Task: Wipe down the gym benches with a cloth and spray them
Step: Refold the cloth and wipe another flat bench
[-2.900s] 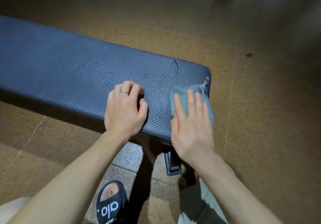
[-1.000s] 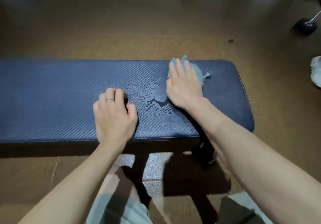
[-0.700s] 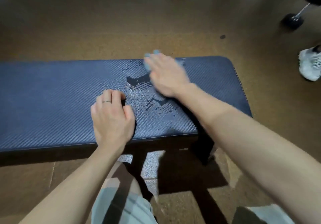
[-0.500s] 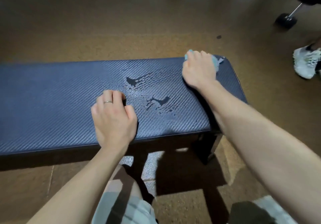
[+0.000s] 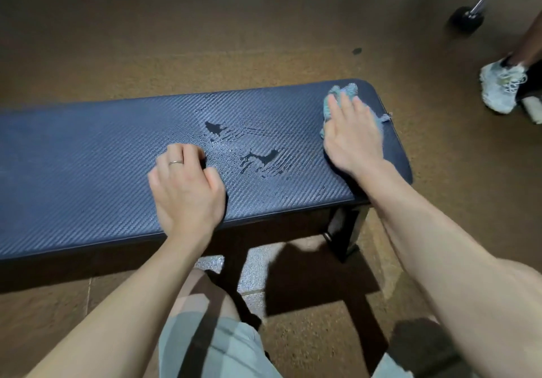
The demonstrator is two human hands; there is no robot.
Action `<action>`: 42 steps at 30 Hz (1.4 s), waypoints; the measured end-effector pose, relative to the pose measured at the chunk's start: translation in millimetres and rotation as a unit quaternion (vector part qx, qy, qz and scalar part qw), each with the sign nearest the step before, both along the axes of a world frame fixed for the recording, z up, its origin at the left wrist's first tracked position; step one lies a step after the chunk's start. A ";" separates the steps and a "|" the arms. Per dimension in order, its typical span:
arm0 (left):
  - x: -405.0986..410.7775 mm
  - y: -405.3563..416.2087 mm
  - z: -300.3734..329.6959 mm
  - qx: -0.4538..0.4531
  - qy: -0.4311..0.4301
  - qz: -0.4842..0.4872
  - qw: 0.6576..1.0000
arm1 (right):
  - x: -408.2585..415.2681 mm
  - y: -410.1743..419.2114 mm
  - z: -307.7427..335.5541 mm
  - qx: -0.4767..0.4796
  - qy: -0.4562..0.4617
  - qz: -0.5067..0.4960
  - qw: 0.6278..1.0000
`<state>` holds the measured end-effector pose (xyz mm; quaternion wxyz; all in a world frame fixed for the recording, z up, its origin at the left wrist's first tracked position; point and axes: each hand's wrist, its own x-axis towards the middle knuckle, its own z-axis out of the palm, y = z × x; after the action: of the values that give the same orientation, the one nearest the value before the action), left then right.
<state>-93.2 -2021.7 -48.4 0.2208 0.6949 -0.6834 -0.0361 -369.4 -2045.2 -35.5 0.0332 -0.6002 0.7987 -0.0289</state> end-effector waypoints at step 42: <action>4.0 2.6 -2.5 -0.016 0.012 0.010 1.000 | -0.8 61.0 -6.9 0.000 0.014 0.115 0.993</action>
<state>-89.2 -2019.0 -51.0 0.2403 0.6975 -0.6744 -0.0311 -370.2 -1984.2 -42.3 0.0250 -0.6886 0.7246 -0.0167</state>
